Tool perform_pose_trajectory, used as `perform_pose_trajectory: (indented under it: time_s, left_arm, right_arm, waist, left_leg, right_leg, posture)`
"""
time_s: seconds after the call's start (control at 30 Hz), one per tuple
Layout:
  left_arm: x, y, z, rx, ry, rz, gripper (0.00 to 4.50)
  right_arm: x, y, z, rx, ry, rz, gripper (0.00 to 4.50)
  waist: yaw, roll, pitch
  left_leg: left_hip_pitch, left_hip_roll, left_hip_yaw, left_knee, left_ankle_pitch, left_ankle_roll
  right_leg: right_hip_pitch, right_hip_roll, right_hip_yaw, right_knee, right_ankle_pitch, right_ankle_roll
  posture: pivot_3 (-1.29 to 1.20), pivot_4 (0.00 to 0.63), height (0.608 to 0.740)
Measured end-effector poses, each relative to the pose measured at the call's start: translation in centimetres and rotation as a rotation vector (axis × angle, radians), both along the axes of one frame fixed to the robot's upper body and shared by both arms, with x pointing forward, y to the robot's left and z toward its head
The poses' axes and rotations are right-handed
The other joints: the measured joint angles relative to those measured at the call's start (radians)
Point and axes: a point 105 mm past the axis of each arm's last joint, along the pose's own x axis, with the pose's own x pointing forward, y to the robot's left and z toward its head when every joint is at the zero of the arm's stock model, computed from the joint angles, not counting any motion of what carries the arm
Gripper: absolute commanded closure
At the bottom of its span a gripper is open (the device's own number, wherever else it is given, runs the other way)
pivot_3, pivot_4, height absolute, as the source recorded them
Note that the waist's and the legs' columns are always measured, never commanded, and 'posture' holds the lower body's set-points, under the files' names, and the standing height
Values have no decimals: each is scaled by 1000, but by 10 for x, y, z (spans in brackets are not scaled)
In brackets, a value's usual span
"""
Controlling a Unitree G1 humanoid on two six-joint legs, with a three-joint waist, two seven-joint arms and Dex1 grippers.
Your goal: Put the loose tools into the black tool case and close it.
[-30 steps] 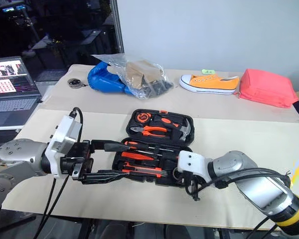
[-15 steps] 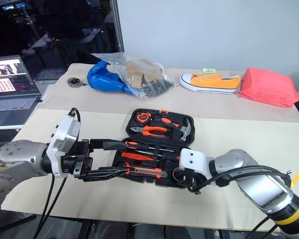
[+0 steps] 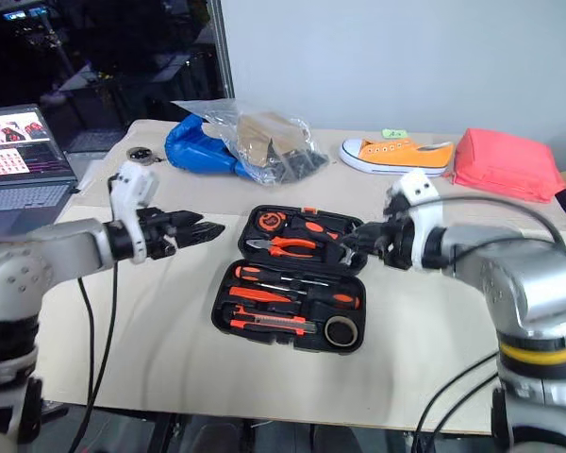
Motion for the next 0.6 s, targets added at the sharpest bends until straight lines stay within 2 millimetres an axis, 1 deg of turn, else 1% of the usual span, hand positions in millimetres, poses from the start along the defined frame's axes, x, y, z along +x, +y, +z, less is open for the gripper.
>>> perform_pose_trajectory:
  time_s: [0.1,0.13,0.2,0.23,0.3,0.37,0.4,0.43,0.47,0.53,0.57,0.6]
  left_arm:
    - [26,-8,-20,17,88,55,835]
    - [35,-8,-27,32,106,85,835]
    - [47,-9,-38,20,140,122,835]
    - [52,-10,-43,22,153,135,835]
    - [58,-9,-53,31,175,151,835]
    - [63,-12,-55,32,169,143,835]
    - [65,-13,-55,42,160,140,1334]
    - [66,-13,-55,47,152,132,1497]
    - [67,-15,-55,44,150,120,1988]
    - [66,-18,-57,29,156,100,2636]
    - [66,-19,-57,26,157,90,2972]
    - [66,-20,-57,28,157,83,3166]
  right_arm:
    - [15,-4,-20,-47,87,-94,2478]
    - [20,-3,-29,-64,119,-122,2478]
    - [25,-3,-41,-90,164,-155,2478]
    - [27,-2,-44,-97,178,-169,2478]
    - [34,-2,-41,-123,168,-195,2478]
    - [37,-2,-43,-133,176,-218,2478]
    - [38,-1,-45,-140,180,-230,2979]
    - [39,-3,-47,-146,184,-244,3240]
    - [40,-5,-48,-157,185,-260,3613]
    - [40,-6,-50,-164,191,-265,4265]
    - [39,-7,-51,-164,198,-267,4475]
    - [38,-7,-53,-163,203,-270,4500]
  waist:
    - [0,0,0]
    - [-2,0,0]
    - [-3,1,0]
    - [-3,1,0]
    - [-3,1,-1]
    - [2,1,-1]
    - [3,1,-1]
    - [3,1,-1]
    - [5,1,-1]
    - [4,1,-1]
    - [3,1,-1]
    - [2,1,-1]
  left_leg:
    - [-3,0,0,-3,0,0]
    - [-6,0,1,-4,0,0]
    - [-14,0,2,-4,2,-3]
    - [-18,0,1,-4,3,-4]
    - [-20,0,3,-4,5,-8]
    - [-21,-1,2,-6,5,-8]
    - [-20,-1,2,-6,5,-8]
    - [-20,-1,2,-6,5,-8]
    - [-19,-1,2,-6,5,-8]
    - [-17,-2,2,-5,5,-8]
    - [-16,-2,1,-5,5,-8]
    - [-14,-2,1,-4,5,-8]
  right_leg:
    - [-4,0,0,0,0,-1]
    - [-7,0,1,0,0,-1]
    - [-17,0,1,2,0,-2]
    - [-20,-1,1,8,0,-2]
    - [-24,-2,1,10,0,-2]
    - [-25,-3,0,10,0,-2]
    - [-25,-3,0,10,0,-2]
    - [-24,-3,0,10,0,-2]
    - [-23,-3,-1,10,0,-2]
    - [-20,-3,-1,8,0,-2]
    - [-19,-3,-1,7,0,-1]
    - [-17,-3,-1,8,0,-1]
  posture:
    - [0,150,740]
    - [0,150,740]
    - [0,150,740]
    - [0,150,740]
    - [0,150,740]
    - [0,150,740]
    - [0,150,740]
    - [0,150,740]
    - [0,150,740]
    - [0,150,740]
    - [0,150,740]
    - [0,150,740]
